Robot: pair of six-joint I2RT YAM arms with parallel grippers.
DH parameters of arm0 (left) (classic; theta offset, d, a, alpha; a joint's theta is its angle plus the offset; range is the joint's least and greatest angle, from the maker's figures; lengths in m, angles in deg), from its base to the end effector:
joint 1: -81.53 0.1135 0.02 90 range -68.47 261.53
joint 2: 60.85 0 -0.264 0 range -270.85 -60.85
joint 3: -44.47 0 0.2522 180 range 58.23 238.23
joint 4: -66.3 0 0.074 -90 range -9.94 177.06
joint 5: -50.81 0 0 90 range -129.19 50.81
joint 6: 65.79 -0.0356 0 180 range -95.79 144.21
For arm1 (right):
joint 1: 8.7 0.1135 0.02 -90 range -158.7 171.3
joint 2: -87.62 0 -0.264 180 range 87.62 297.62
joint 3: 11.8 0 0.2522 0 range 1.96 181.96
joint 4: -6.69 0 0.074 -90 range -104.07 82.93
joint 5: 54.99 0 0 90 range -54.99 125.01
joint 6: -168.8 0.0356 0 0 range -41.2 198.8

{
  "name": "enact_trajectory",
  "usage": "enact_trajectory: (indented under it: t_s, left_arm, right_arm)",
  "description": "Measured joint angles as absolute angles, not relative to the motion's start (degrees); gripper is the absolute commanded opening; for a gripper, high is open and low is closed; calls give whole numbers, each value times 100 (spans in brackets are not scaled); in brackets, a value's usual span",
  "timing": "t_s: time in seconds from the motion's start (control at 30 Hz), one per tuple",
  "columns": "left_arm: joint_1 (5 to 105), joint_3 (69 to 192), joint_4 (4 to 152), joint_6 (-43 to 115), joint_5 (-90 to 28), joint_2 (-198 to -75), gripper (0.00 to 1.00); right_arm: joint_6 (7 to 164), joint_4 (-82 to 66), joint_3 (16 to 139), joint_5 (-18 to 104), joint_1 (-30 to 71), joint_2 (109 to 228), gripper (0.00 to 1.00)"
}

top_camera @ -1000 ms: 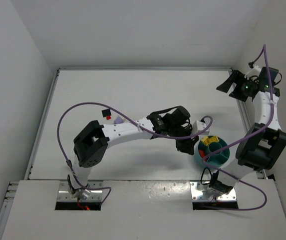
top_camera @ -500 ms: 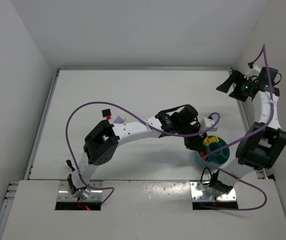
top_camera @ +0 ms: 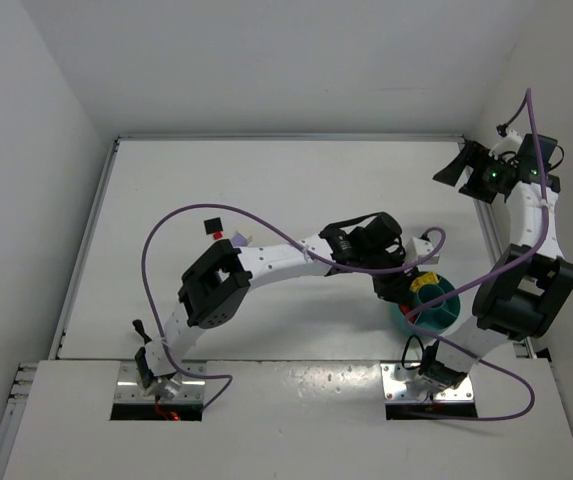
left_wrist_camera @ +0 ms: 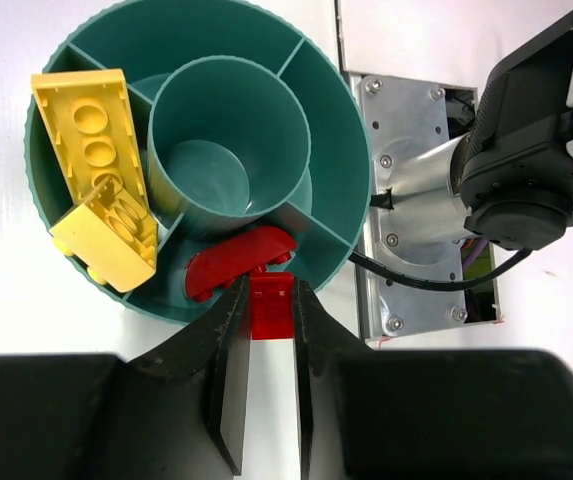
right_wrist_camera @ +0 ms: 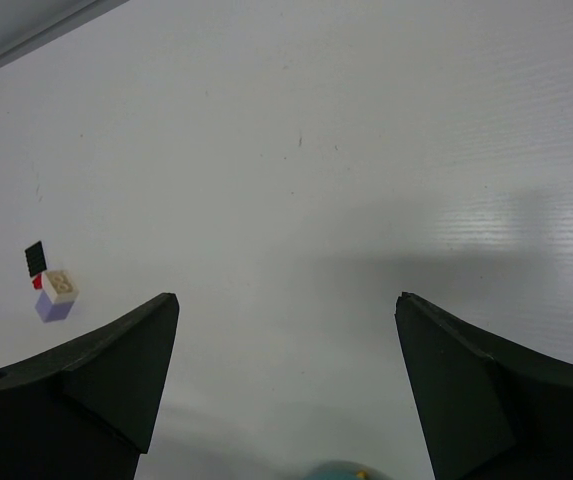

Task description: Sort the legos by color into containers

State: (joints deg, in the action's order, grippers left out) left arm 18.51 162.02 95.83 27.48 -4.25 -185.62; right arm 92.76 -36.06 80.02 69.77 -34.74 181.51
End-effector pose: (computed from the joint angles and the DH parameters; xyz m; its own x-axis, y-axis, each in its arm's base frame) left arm 0.2102 -0.4579 0.2369 -0.3246 0.5345 -0.7804 0.9217 -0.0066 -0.3878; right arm 0.3352 -0.1412 0.2950 -0.6153 0.5212 -0.5914 0.1502 0.8140 0.5611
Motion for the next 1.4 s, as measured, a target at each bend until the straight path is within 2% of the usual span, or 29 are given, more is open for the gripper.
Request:
enact_trajectory:
  t_s: [0.13,0.5,0.83,0.97,1.1,1.23,1.4]
  left_arm:
    - [1851,16213,9588,2750,-434,-18575,23]
    - [1851,16571,9579,2772,-453,-18747,44]
    - [1853,16541,9581,2719,-510,-18734,41]
    - [2030,15754,9594,2617,-611,-18188,41]
    - [2784,15092,9894,2560,-547,-17419,41]
    - [4469,14624,10208,2352,-690,-16645,41]
    - [6329,13800,10475,1911,-1610,-15858,41]
  right_arm:
    - [9250,-3606,8002,6977,-3474,18151,90]
    - [9228,-3606,8000,6977,-3474,18151,90]
    - [9208,-3606,8000,6977,-3474,18151,90]
    - [9171,-3606,8000,6977,-3474,18151,90]
    - [9066,-3613,8000,6970,-3437,18151,90]
    - [8985,-3626,8019,6990,-3407,18217,90]
    - [8913,-3678,8089,7034,-3367,18475,90]
